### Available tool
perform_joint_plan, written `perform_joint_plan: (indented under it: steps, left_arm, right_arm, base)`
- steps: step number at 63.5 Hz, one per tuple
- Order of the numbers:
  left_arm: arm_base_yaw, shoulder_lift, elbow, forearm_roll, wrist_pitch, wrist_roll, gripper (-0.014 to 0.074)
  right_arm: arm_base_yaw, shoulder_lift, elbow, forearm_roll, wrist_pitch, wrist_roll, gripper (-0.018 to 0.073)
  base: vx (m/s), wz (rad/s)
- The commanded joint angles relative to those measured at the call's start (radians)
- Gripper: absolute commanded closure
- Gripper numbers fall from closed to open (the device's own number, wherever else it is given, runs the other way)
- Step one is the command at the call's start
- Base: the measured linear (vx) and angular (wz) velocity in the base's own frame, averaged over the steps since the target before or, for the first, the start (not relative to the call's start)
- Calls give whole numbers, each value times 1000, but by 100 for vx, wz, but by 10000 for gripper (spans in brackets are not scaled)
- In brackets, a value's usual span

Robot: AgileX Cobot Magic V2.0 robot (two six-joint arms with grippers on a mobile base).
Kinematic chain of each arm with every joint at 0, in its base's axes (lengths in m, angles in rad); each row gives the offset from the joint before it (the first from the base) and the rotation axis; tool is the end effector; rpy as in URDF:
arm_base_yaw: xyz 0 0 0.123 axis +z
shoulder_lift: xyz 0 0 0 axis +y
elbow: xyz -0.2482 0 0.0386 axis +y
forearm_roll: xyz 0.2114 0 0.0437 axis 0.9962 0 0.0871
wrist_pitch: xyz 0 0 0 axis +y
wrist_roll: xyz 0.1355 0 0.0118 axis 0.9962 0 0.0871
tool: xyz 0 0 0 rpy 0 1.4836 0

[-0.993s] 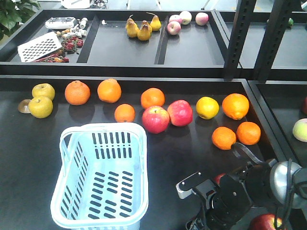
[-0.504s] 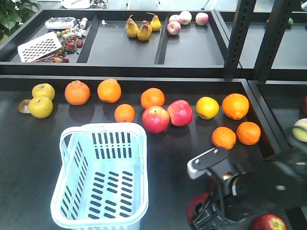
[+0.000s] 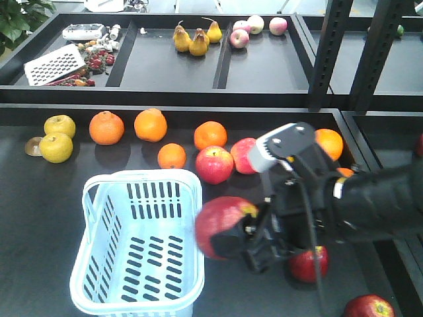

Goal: Pick three apples into basket with both arms
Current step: 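Carry the apple over the basket and release it with the right gripper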

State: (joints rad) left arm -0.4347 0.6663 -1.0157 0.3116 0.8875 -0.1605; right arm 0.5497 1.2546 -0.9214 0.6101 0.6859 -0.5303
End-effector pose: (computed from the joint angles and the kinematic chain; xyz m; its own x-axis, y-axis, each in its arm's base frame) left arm 0.1339 -0.0265 0.3655 -0.3665 0.2131 -0.9057 0.2276 0.9644 0.1348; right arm 0.1946 0.1771 0.2489 -0.6089 -0.4107 -0.6787 -0.7154 0.6538 0.2463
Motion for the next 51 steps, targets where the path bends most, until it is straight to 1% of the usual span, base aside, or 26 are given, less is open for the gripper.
perform_joint_plan:
  steps: [1, 4, 9, 14, 23, 31, 43, 47, 51]
  left_arm:
    - [2, 3, -27, 17, -59, -13, 20]
    - [2, 3, -27, 17, -59, -13, 20]
    - [2, 3, -27, 17, -59, -13, 20]
    - [2, 3, -27, 17, -59, -13, 20]
    - [2, 3, -27, 17, -59, -13, 20]
    - [2, 3, -27, 17, -59, -13, 20]
    - [2, 3, -27, 17, -59, -13, 20]
    - [2, 3, -27, 17, -59, -13, 20]
    - [2, 3, -27, 17, -59, -13, 20]
  right_arm:
    - [2, 45, -52, 163, -44, -131, 314]
    - [2, 85, -64, 214, -44, -174, 314]
    - [27, 149, -92, 260, -48, -225, 314]
    - [76, 220, -131, 258, -62, -246, 314]
    - [151, 307, -188, 243, -137, -248, 291]
    - [162, 362, -220, 240, -170, -247, 190]
    - [161, 378, -225, 224, -182, -250, -60]
    - [161, 378, -225, 220, -181, -250, -118]
    - [161, 378, -225, 220, -180, -249, -148]
  base:
    - [0, 0]
    - [0, 0]
    - [0, 0]
    - [0, 0]
    - [0, 0]
    - [0, 0]
    - [0, 0]
    - [0, 0]
    - [0, 0]
